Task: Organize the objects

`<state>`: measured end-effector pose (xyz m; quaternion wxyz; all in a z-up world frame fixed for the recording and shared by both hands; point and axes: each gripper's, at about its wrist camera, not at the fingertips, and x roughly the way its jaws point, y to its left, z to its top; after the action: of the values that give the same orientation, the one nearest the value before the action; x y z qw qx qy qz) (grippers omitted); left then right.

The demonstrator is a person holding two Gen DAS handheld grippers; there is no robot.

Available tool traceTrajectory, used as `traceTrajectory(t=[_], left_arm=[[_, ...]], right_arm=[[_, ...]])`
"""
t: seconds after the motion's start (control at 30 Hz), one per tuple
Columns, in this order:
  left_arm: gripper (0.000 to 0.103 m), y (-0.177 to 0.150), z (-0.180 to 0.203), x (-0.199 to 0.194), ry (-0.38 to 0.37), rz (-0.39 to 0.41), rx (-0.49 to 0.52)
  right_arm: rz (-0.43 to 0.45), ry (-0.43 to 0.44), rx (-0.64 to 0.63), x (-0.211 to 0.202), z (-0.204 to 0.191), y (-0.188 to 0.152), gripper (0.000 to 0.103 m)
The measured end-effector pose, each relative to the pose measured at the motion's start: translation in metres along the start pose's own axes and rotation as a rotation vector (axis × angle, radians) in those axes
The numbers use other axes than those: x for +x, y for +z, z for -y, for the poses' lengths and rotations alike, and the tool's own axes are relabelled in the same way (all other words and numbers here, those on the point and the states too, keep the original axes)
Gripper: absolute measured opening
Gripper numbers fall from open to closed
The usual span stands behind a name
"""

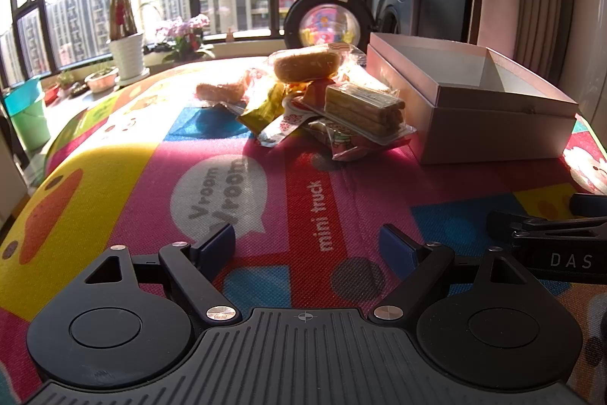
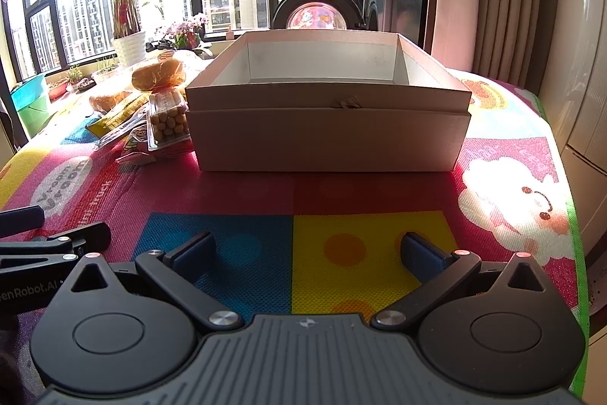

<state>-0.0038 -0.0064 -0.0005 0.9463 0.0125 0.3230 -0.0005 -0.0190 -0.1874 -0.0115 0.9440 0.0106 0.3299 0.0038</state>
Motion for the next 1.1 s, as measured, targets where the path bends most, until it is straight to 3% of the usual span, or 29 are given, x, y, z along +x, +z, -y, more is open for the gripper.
traceTrajectory(t=[0.27,0.63,1.1], left_arm=[[0.089,0.0,0.0,0.0,0.001,0.0,0.001],[0.089,0.0,0.002,0.0,0.004,0.0,0.004],[0.089,0.0,0.001,0.0,-0.003,0.0,-0.001]], right_arm=[[-0.012,0.003,-0.007,0.001,-0.001,0.0,0.103],[-0.097,0.013,-0.031,0.004,0.001,0.011,0.103],[-0.118,0.04,-0.061,0.004,0.001,0.014,0.103]])
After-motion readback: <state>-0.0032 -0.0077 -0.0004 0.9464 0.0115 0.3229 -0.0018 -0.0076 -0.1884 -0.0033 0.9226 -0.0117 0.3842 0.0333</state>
